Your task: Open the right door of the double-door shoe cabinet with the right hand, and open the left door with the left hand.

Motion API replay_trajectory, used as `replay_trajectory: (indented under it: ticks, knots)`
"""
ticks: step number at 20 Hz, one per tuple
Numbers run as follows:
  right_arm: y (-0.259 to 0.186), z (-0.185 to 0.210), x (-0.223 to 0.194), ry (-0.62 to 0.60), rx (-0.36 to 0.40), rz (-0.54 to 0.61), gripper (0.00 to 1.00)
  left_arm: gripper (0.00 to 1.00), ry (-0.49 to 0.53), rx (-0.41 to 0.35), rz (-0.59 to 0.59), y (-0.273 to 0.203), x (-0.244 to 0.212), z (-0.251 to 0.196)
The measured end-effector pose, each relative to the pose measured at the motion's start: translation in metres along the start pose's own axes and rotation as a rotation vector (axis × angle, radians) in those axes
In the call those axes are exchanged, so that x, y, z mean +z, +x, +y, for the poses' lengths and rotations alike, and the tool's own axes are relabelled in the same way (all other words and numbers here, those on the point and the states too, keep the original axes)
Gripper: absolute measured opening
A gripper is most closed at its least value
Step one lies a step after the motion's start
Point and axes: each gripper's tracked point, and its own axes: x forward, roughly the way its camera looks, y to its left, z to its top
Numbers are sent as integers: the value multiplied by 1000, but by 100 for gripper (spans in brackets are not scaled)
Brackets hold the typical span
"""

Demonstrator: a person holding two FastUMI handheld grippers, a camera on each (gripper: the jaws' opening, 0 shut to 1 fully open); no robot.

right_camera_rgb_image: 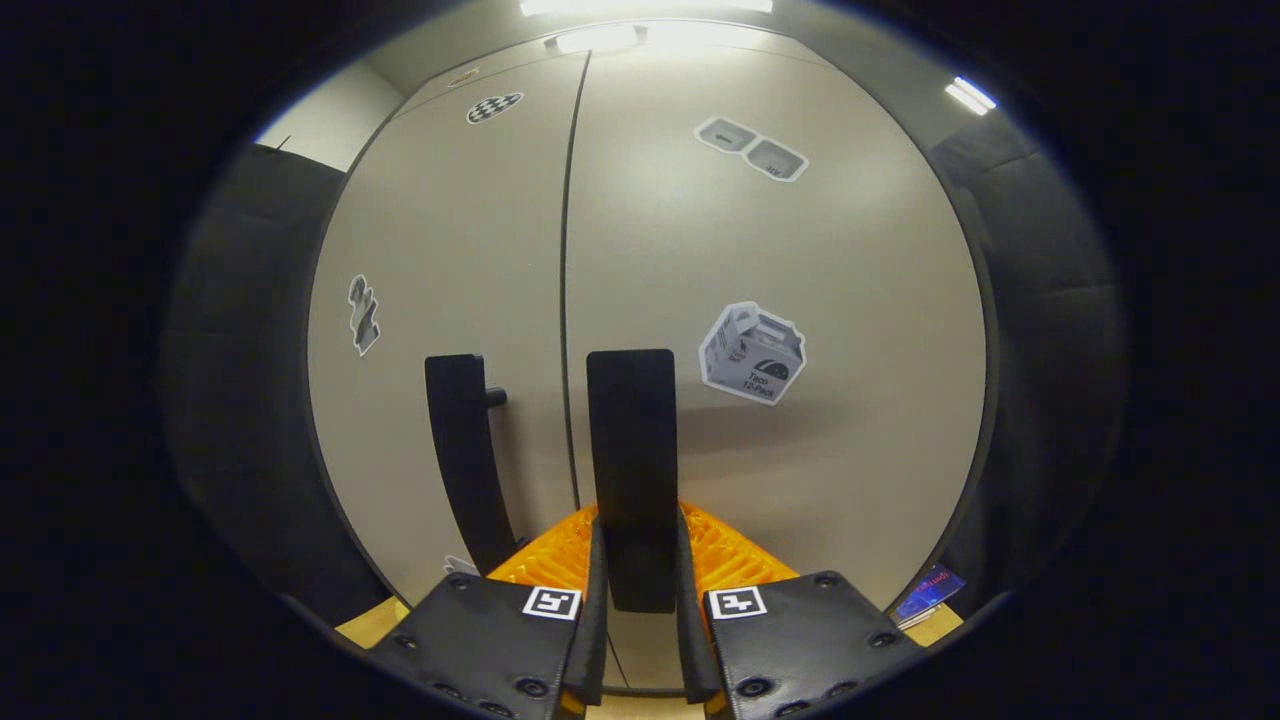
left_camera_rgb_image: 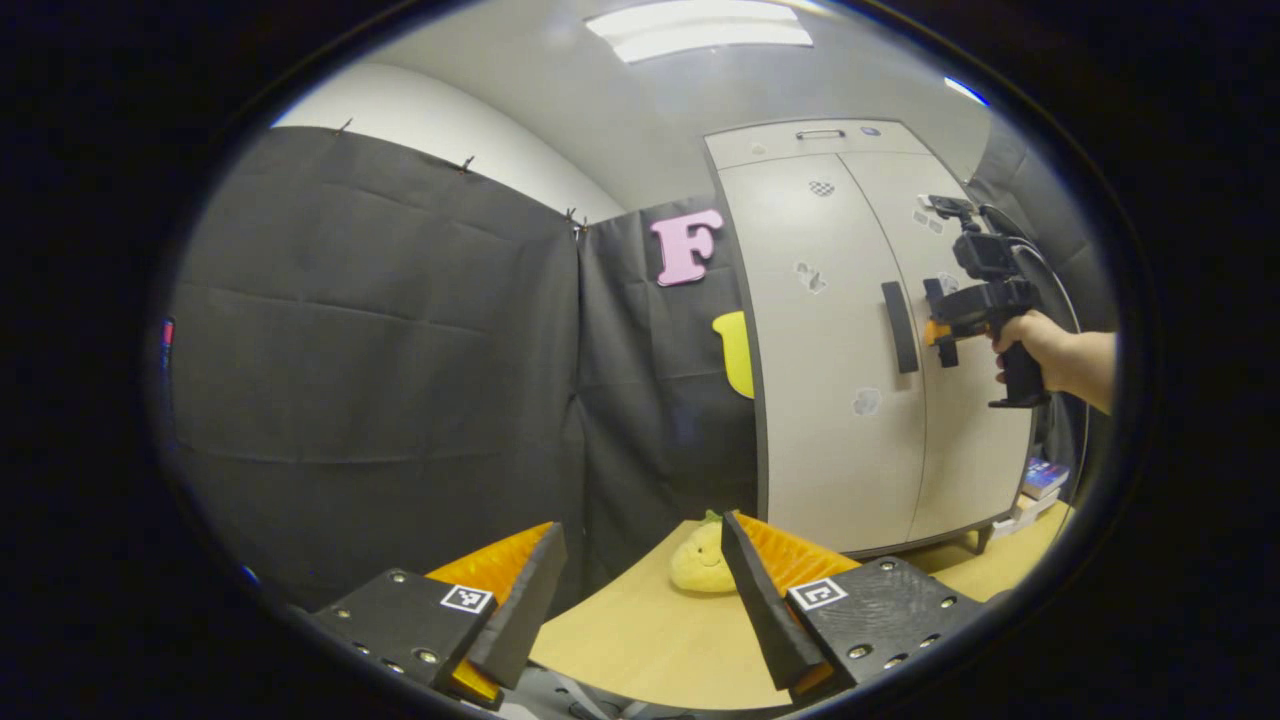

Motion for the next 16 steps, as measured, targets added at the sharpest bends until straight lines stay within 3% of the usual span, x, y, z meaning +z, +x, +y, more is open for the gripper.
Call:
replay_trajectory:
  ticks: [1, 2, 4, 8, 16]
  knots:
    - [2, 0, 0, -10, 11, 7, 32, 91, -1, -5, 1, 0, 0, -1]
    - [-2, 1, -2, 8, 20, 19, 23, 92, 0, -10, 1, -1, 1, -2]
    - [-1, 1, -1, 17, 38, 27, 13, 92, 7, -18, -6, 0, 4, -4]
    - [-9, 2, -1, 27, 52, 30, 10, 91, 13, -37, -10, -5, 8, -4]
    - [-52, -5, -5, 35, 138, 69, 13, 92, -8, -96, -7, -4, 10, -22]
